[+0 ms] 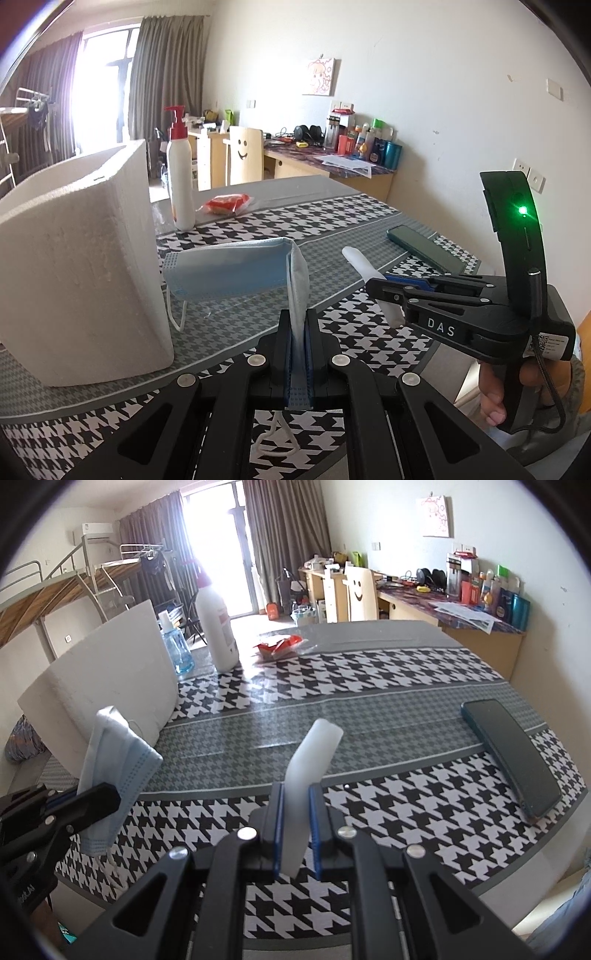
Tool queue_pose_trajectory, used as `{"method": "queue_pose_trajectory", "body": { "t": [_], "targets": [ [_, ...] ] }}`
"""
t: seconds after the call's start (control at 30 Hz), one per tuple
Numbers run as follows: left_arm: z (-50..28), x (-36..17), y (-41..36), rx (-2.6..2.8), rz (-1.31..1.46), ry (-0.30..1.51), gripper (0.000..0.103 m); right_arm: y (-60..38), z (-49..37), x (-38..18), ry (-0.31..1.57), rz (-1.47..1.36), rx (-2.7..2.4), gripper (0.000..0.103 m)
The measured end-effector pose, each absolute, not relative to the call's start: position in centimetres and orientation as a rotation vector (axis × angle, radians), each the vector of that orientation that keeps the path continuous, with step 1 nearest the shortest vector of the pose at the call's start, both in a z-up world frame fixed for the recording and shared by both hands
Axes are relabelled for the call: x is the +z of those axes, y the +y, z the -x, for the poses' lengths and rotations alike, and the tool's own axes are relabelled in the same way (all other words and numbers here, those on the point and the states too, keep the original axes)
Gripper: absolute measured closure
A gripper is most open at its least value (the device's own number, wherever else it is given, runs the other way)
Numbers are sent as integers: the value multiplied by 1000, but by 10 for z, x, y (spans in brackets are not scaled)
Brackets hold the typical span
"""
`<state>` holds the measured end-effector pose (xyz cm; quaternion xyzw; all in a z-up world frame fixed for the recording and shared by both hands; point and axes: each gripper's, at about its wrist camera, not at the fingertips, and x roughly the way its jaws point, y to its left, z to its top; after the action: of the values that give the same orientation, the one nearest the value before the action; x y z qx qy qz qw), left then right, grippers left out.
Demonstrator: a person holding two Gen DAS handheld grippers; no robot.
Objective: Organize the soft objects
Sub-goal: 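Lift the blue mask toward the foam box with the left tool while the right tool carries the tube there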
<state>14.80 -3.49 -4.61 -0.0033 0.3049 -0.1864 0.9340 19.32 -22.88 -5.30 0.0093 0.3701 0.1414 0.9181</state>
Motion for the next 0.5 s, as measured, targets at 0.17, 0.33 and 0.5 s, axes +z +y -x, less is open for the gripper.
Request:
{"method": "queue_pose_trajectory", "body": {
  "t": [0.17, 0.33, 0.5],
  "targets": [
    [-147, -38, -33, -378, -4, 600, 97, -230, -188, -47, 736, -19, 300, 87],
    [-145, -30, -34, -385, -11, 579, 97, -234, -187, -39, 711, -21, 299, 87],
    [-145, -23, -36, -382, -26, 561, 97, -237, -184, -30, 678, -22, 298, 87]
  ]
}}
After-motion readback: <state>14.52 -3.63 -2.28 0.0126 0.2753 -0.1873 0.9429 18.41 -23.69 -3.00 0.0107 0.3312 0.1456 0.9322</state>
